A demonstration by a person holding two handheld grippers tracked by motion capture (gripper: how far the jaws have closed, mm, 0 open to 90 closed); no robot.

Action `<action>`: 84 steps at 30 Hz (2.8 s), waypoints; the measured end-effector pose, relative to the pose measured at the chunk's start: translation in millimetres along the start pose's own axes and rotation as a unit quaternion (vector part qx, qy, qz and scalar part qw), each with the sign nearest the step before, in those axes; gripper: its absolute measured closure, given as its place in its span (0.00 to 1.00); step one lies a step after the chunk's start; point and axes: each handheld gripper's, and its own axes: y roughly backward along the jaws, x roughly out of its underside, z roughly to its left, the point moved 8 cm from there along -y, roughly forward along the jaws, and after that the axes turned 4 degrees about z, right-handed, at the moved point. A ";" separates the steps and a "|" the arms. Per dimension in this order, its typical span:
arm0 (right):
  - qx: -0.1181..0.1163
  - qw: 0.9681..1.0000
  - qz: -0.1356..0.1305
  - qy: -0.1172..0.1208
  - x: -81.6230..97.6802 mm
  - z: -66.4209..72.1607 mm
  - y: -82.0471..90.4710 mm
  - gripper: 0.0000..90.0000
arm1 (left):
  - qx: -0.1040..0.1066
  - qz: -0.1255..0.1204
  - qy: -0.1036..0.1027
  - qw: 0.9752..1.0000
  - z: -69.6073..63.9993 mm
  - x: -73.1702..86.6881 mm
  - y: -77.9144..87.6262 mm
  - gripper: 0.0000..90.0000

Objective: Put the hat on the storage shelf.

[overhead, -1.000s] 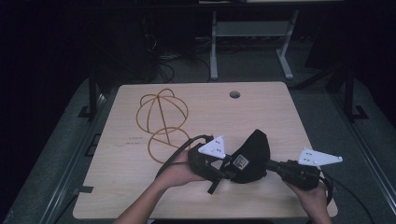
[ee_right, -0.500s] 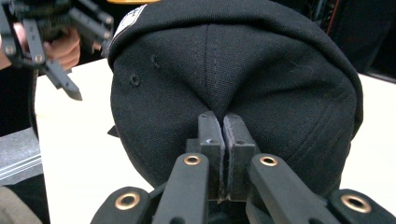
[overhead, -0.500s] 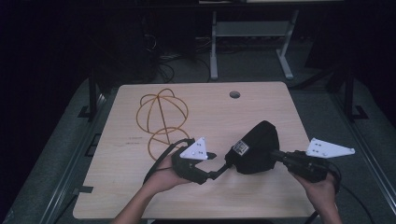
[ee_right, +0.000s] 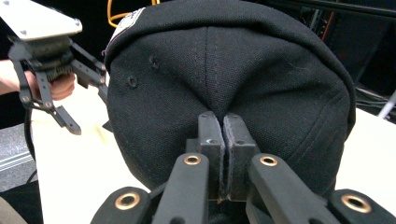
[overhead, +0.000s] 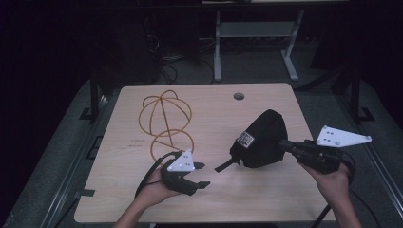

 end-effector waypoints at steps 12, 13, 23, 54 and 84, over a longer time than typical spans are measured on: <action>-0.022 1.000 -0.003 0.008 -36.4 2.5 -12.2 0.97 | -0.015 -0.011 0.025 1.000 8.9 20.7 3.7 0.39; -0.025 1.000 -0.001 0.011 -41.2 3.2 -14.2 0.97 | -0.016 -0.014 0.026 0.999 9.4 20.9 3.9 0.38; -0.040 0.998 -0.005 0.037 -81.9 10.6 -26.5 0.97 | -0.023 -0.012 0.038 0.999 11.6 28.0 2.9 0.34; -0.105 0.991 0.004 0.081 -182.4 43.3 -86.1 0.97 | -0.043 -0.017 0.040 0.998 13.3 31.7 2.5 0.32; -0.135 0.983 0.080 0.093 -237.2 60.4 -183.9 0.97 | -0.049 -0.006 0.018 0.999 11.6 33.1 0.5 0.32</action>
